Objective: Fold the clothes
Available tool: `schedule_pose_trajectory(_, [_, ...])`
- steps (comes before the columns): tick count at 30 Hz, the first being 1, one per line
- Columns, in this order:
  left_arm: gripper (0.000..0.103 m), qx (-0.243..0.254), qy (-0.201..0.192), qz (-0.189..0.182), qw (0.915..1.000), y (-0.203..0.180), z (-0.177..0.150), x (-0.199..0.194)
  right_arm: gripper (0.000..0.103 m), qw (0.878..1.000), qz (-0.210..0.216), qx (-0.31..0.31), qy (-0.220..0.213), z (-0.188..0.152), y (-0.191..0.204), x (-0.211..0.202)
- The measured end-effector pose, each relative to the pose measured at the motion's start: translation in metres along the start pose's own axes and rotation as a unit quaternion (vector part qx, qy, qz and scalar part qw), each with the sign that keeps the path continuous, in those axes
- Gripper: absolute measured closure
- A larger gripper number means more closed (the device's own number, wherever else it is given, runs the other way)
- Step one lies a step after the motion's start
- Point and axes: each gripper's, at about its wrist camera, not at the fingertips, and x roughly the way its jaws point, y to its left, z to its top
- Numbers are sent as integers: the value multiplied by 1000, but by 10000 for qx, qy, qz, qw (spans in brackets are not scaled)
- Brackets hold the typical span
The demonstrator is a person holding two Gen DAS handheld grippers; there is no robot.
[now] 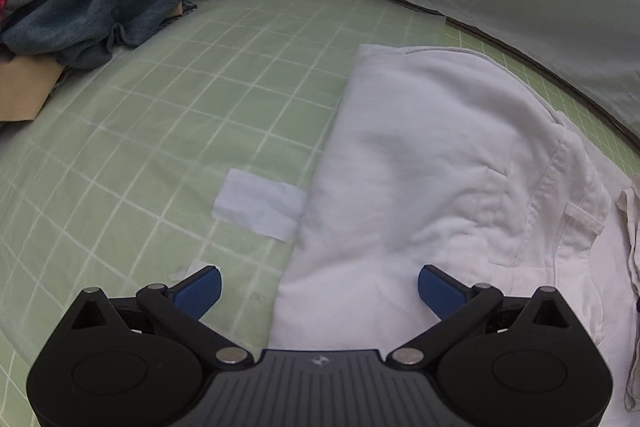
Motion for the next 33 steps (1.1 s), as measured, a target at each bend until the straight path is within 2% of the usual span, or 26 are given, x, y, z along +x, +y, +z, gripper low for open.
schedule_pose_trajectory(2, [0,-18,27,11,10000,0,-1,2,17,9999,-101,-126,18,3,3,12])
schedule_pose_trajectory(3, [0,-20,39,21,10000,0,-1,3,18,9998,-136,-158,18,5,4,18])
schedule_pose_trajectory(5, [0,-52,63,31,10000,0,-1,5,23,9998,-174,-9,49,9,-1,24])
schedule_pose_trajectory(6, [0,-90,78,27,9999,0,-2,6,32,9997,-188,103,70,12,-5,26])
schedule_pose_trajectory(8, [0,-178,103,4,9998,2,-2,8,42,9995,-157,253,41,12,-13,28])
schedule_pose_trajectory(10, [0,-286,135,-31,9995,4,-4,10,54,9999,-42,141,-82,8,-17,26])
schedule_pose_trajectory(12, [0,-368,165,-65,9992,6,-4,12,80,9998,49,69,-180,5,-20,23])
schedule_pose_trajectory(15, [0,-376,182,-89,9991,6,-5,13,90,9993,141,292,-210,9,-28,15])
schedule_pose_trajectory(17, [0,-362,177,-94,9991,7,-6,12,91,9944,415,927,-277,12,-45,6])
schedule_pose_trajectory(20, [0,-374,170,-88,9991,6,-6,13,91,9897,729,1116,-524,22,-48,-15])
schedule_pose_trajectory(22, [0,-366,168,-73,9992,6,-6,12,92,9832,1102,1272,-706,30,-43,-29])
schedule_pose_trajectory(24, [0,-369,172,-70,9991,5,-6,12,92,9773,1506,1235,-838,38,-29,-39])
schedule_pose_trajectory(26, [0,-382,181,-87,9991,6,-6,12,92,9776,1732,861,-830,44,-6,-43])
schedule_pose_trajectory(29, [0,-394,191,-117,9990,7,-5,12,89,9873,1550,127,-315,33,33,-19])
schedule_pose_trajectory(31, [0,-404,191,-130,9989,7,-6,11,73,9904,1366,-66,205,22,46,4])
schedule_pose_trajectory(32, [0,-408,188,-135,9989,7,-7,11,67,9905,1332,-51,334,17,48,9])
schedule_pose_trajectory(33, [0,-412,186,-141,9989,7,-8,10,64,9902,1361,25,307,15,46,7])
